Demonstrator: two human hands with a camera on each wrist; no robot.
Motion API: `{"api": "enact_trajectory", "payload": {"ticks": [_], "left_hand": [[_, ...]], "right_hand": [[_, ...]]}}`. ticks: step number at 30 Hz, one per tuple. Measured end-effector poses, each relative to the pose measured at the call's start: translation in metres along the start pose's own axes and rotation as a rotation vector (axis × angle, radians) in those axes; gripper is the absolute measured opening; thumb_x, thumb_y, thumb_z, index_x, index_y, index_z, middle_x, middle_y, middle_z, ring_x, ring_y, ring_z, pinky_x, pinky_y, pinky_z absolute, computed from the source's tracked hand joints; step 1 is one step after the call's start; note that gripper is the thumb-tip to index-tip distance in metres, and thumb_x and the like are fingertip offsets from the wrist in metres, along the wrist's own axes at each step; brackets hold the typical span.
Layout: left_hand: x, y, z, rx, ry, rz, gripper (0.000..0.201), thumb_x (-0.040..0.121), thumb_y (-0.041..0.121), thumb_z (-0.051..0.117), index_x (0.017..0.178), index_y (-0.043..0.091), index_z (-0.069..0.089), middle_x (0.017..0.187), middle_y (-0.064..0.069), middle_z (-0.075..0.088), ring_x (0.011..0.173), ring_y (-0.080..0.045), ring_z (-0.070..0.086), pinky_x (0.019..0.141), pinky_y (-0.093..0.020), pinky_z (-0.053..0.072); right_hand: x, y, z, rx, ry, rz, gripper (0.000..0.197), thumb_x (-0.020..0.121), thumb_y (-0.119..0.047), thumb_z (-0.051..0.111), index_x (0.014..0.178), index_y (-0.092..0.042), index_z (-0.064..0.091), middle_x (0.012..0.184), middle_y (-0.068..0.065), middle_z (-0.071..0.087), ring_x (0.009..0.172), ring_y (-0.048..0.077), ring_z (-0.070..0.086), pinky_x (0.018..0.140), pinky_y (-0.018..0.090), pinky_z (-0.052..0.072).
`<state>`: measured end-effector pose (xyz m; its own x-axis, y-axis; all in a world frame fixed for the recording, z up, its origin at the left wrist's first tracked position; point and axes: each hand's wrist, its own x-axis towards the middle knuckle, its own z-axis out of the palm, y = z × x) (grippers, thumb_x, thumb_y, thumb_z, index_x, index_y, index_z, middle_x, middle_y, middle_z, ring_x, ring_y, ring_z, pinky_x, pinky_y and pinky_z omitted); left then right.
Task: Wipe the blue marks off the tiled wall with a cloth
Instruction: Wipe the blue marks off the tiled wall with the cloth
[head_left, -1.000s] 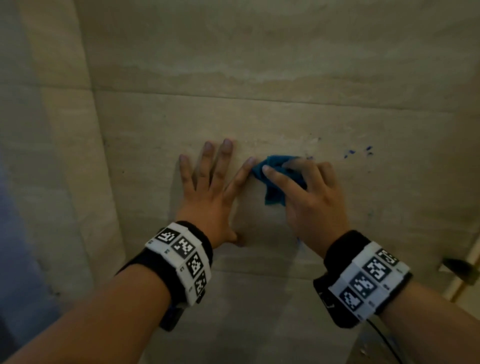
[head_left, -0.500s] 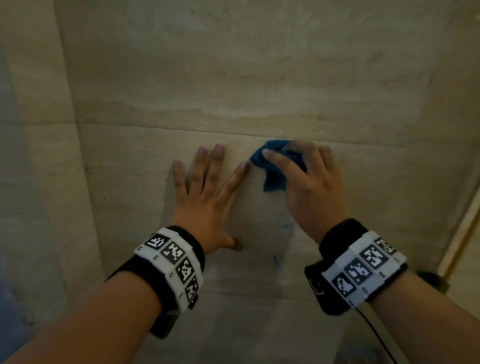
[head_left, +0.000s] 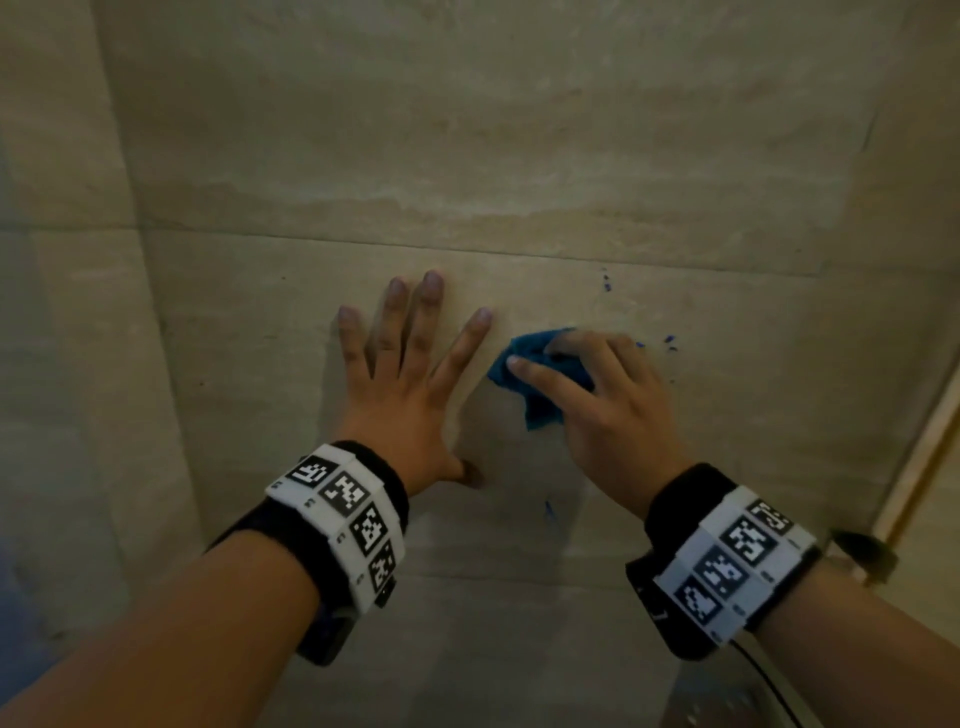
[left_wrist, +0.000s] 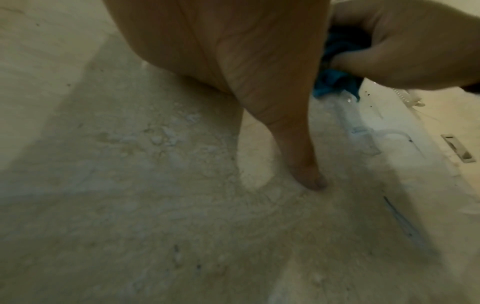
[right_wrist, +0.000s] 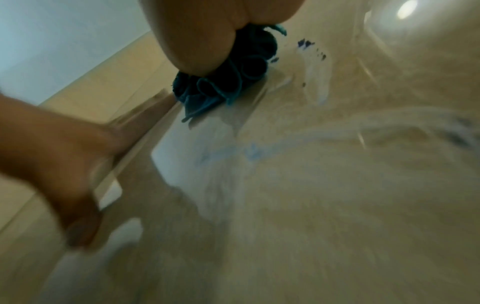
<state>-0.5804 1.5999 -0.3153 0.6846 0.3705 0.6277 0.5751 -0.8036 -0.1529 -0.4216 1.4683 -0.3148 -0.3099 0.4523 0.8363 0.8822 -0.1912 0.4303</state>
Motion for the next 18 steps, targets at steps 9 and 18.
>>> {"api": "enact_trajectory", "payload": {"ticks": [9, 18], "left_hand": [[0.000, 0.001, 0.000, 0.012, 0.010, -0.012, 0.157, 0.037, 0.084, 0.070, 0.135, 0.035, -0.043, 0.140, -0.006, -0.053, 0.131, -0.031, -0.045, 0.104, -0.061, -0.026], [-0.007, 0.009, 0.005, 0.112, 0.113, 0.016, 0.156, 0.031, 0.079, 0.075, 0.153, 0.024, -0.005, 0.157, -0.013, -0.019, 0.145, -0.036, -0.013, 0.109, -0.064, -0.008]], "right_hand": [[0.054, 0.039, -0.023, -0.059, 0.223, 0.118, 0.034, 0.092, -0.007, 0.045, 0.120, -0.013, 0.064, 0.120, 0.004, 0.035, 0.101, 0.028, 0.037, 0.082, 0.040, 0.042], [0.008, 0.034, -0.009, -0.048, 0.146, 0.106, 0.044, 0.085, -0.004, 0.053, 0.126, -0.020, 0.056, 0.124, 0.007, 0.038, 0.102, 0.033, 0.038, 0.084, 0.043, 0.043]]}}
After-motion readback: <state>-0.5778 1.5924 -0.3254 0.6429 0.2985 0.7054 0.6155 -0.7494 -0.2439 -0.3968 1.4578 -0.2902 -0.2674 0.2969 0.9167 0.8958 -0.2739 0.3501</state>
